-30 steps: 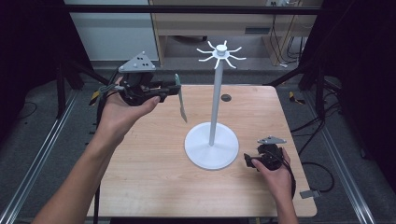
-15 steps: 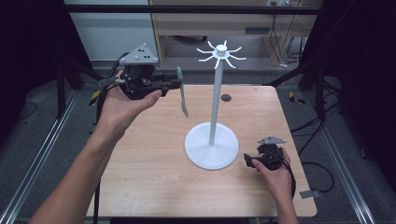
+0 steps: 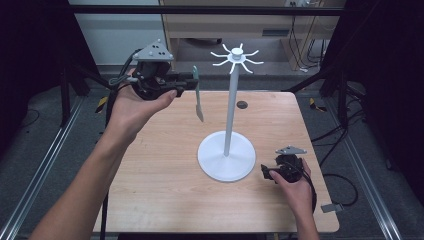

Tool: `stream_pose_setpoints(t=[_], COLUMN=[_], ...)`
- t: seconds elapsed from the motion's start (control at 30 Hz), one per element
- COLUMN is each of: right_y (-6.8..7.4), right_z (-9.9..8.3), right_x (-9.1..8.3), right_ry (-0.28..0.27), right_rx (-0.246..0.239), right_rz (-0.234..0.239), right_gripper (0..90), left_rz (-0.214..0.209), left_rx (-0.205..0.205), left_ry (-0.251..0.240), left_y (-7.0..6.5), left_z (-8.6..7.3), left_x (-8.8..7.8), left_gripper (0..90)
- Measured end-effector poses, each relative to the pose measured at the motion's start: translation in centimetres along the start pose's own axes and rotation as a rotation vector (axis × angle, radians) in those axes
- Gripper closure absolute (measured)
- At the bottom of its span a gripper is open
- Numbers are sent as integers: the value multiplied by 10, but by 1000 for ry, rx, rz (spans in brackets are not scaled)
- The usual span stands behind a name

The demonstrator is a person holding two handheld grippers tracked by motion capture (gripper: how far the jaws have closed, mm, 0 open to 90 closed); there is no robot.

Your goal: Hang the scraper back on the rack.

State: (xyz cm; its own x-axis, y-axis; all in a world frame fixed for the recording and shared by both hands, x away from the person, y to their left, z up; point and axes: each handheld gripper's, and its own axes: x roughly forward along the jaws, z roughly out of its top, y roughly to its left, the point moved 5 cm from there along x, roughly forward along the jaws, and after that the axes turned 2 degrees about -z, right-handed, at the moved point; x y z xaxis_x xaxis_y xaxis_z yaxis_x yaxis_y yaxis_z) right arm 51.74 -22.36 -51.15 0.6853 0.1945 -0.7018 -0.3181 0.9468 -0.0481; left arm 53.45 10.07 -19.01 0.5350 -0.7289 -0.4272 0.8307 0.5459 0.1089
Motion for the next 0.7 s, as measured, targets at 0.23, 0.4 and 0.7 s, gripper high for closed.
stream_pose_setpoints(t=[0.23,0.4,0.7], right_y=[0,0,0], right_z=[0,0,0], right_x=[0,0,0], right_ry=[-1,-1,1], right_rx=[0,1,3], right_rz=[2,3,5], right_gripper=[108,108,107], left_rz=[-6,-14,-22], left_rx=[4,9,15], left_ry=[-4,-4,-5], left_y=[-3,-7,-11], left_z=[6,11,18], left_x=[4,8,14], left_gripper=[742,742,742])
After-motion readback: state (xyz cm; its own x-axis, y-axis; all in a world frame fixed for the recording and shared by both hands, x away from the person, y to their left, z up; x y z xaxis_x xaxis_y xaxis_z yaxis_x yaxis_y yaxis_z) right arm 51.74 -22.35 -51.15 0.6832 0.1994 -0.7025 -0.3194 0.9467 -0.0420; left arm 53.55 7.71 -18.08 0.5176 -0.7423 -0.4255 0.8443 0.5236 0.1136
